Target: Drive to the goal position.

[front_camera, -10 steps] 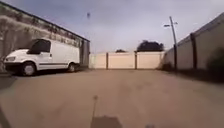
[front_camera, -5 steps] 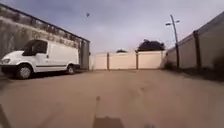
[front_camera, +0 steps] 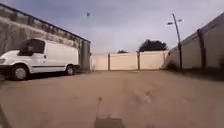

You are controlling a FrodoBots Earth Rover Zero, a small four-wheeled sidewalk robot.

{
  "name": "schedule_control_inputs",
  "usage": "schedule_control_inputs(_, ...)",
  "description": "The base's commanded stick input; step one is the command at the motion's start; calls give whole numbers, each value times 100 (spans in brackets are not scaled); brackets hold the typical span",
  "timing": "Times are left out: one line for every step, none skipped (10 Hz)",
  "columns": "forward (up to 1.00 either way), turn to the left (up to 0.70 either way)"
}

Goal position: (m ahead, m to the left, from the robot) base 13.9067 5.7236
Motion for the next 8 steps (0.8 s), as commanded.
schedule_control_inputs(70, 0)
schedule_control_inputs(70, 0)
schedule_control_inputs(70, 0)
schedule_control_inputs(70, 0)
schedule_control_inputs(70, 0)
schedule_control_inputs(70, 0)
schedule_control_inputs(70, 0)
schedule_control_inputs(70, 0)
